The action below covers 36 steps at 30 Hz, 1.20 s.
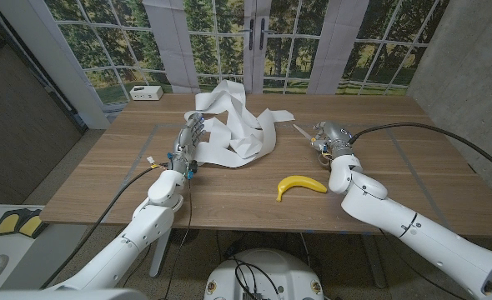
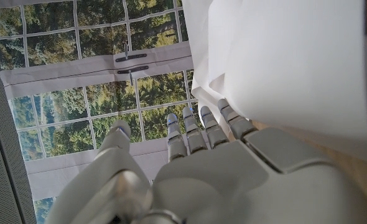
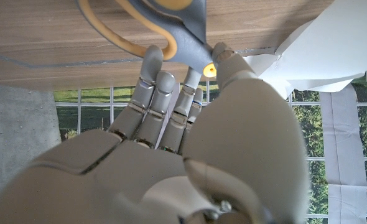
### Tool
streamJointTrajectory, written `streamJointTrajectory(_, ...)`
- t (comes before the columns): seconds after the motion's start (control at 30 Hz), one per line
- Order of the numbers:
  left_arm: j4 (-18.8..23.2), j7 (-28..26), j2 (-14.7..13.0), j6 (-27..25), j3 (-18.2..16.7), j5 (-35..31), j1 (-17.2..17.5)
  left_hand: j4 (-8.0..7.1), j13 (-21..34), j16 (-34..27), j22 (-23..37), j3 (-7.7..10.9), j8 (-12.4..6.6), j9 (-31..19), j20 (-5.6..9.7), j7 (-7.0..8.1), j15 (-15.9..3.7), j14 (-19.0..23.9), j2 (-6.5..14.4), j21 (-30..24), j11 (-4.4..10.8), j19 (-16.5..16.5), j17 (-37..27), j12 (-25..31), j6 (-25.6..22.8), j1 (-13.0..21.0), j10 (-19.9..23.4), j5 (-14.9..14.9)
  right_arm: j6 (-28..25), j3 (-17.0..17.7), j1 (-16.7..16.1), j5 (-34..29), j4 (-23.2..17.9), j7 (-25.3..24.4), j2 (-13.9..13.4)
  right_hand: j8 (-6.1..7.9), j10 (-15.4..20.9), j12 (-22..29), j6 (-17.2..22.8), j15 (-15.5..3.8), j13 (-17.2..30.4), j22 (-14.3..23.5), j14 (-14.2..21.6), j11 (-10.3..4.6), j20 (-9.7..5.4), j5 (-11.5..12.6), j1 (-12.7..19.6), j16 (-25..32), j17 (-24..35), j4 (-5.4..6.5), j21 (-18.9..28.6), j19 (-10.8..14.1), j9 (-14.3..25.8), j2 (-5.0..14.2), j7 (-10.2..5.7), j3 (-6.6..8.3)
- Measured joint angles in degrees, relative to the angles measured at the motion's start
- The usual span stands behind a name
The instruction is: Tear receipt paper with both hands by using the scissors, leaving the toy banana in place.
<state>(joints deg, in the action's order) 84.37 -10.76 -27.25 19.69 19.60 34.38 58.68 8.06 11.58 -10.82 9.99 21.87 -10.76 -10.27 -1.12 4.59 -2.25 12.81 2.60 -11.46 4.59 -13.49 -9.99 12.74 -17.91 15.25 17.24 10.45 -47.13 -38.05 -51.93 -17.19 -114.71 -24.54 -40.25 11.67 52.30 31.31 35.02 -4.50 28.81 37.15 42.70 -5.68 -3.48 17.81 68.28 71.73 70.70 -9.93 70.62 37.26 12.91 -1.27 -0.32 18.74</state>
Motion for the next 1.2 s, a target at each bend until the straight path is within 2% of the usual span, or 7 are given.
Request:
streamJointTrajectory(0.23, 0.3, -0.1, 0.0, -0.2, 0.0, -0.1, 0.0, 0.00, 0.0, 0.0, 0.0, 0.00, 0.00, 0.0, 0.00, 0.00, 0.00, 0.0, 0.0, 0.0, 0.00, 0.0, 0.0, 0.0, 0.0, 0.0, 0.0, 0.0, 2.3, 3.2, -1.7, 4.0, -0.7, -0.6, 0.3, 0.00, 0.0, 0.0, 0.0, 0.01, 0.0, -0.3, 0.6, 0.00, -0.06, 0.2, 0.0, 0.2, -0.2, 0.23, 0.6, -0.1, 0.0, 0.00, 0.00, -0.24)
streamJointTrajectory(0.3, 0.4, -0.1, 0.0, -0.2, 0.0, -0.1, 0.1, 0.00, 0.0, 0.0, 0.0, 0.00, 0.00, 0.0, 0.00, 0.00, 0.00, 0.0, 0.0, 0.0, 0.00, 0.0, 0.0, 0.0, 0.0, 0.0, 0.0, 0.0, 3.2, 3.2, -1.7, 5.8, -0.7, -0.6, 0.3, 0.00, 0.0, 0.0, 0.0, 0.01, 0.0, -0.3, 0.6, 0.00, -0.21, 0.3, 0.0, 0.2, -0.2, 0.23, 0.8, -0.2, 0.0, 0.00, 0.00, -0.24)
streamJointTrajectory(0.33, 0.5, -0.2, 0.0, -0.2, 0.0, -0.1, 0.1, 0.00, 0.0, 0.0, 0.0, 0.00, 0.00, 0.0, 0.00, 0.00, 0.00, 0.0, 0.0, 0.0, 0.00, 0.0, 0.0, 0.0, 0.0, 0.0, 0.0, 0.0, 3.5, 4.7, -2.4, 6.4, -0.9, -0.6, 0.5, 0.00, 0.0, 0.0, 0.0, 0.01, 0.0, -0.3, 0.6, 0.00, -0.21, 0.3, 0.0, 0.2, -0.2, 0.23, 1.0, -0.2, 0.0, 0.00, 0.00, -0.24)
streamJointTrajectory(0.47, 0.7, -0.3, -0.1, -0.4, 0.1, -0.2, 0.1, -0.24, 0.0, 0.0, 0.0, 0.24, 0.00, 0.0, 0.00, 0.00, 0.00, 0.0, 0.0, 0.0, 0.00, 0.0, 0.0, 0.0, 0.0, 0.0, 0.0, 0.0, 4.9, 6.6, -3.2, 9.2, -1.3, -0.7, 0.7, 0.00, 0.1, 0.0, 0.0, 0.01, 0.0, -0.3, 0.6, 0.09, -0.21, 0.3, 0.3, 0.2, -0.2, 0.23, 1.5, -0.2, 0.0, -0.31, 0.00, -0.24)
streamJointTrajectory(0.6, 0.8, -0.3, -0.1, -0.4, 0.1, -0.2, 0.2, -0.24, 0.0, 0.0, 0.0, 0.24, 0.00, 0.0, 0.00, 0.00, 0.00, 0.0, 0.0, 0.0, 0.00, 0.0, 0.0, 0.0, 0.0, 0.0, 0.0, 0.0, 5.9, 6.6, -3.2, 11.4, -1.3, -1.0, 0.7, 0.00, 0.2, 0.0, 0.0, 0.01, 0.0, -0.3, 0.6, 0.20, -0.21, 0.3, 0.4, 0.6, -0.2, 0.23, 1.9, -0.2, 0.0, -0.37, 0.00, -0.25)
streamJointTrajectory(0.67, 0.8, -0.4, -0.1, -0.5, 0.1, -0.2, 0.2, -0.24, 0.0, 0.0, 0.0, 0.24, 0.00, 0.0, 0.00, 0.00, 0.00, 0.0, 0.0, 0.0, 0.00, 0.0, 0.0, 0.0, 0.0, 0.0, 0.0, 0.0, 6.2, 8.1, -4.0, 12.2, -1.7, -1.2, 0.8, 0.00, 0.2, 0.0, 0.0, -0.02, 0.0, -0.4, 0.6, 0.20, -0.21, 0.3, 0.4, 0.6, -0.2, 0.23, 2.3, -0.2, 0.0, -0.37, -0.02, -0.25)
streamJointTrajectory(1.2, 0.4, -0.4, 0.1, -0.5, 0.1, -0.2, 0.2, 0.00, 0.0, 0.0, 0.0, 0.47, 0.00, 0.0, 0.00, 0.00, 0.00, 0.0, 0.0, 0.0, 0.00, 0.0, 0.0, 0.0, 0.0, 0.0, 0.0, 0.0, 9.0, 10.9, -4.7, 17.4, -2.3, -2.0, 0.9, 0.00, 0.2, 0.3, 0.6, -0.31, -0.6, -0.8, 1.7, 0.18, -0.21, 0.9, 0.4, 1.0, -0.2, 0.43, 3.9, -0.2, 0.0, -0.37, -0.19, -0.37)
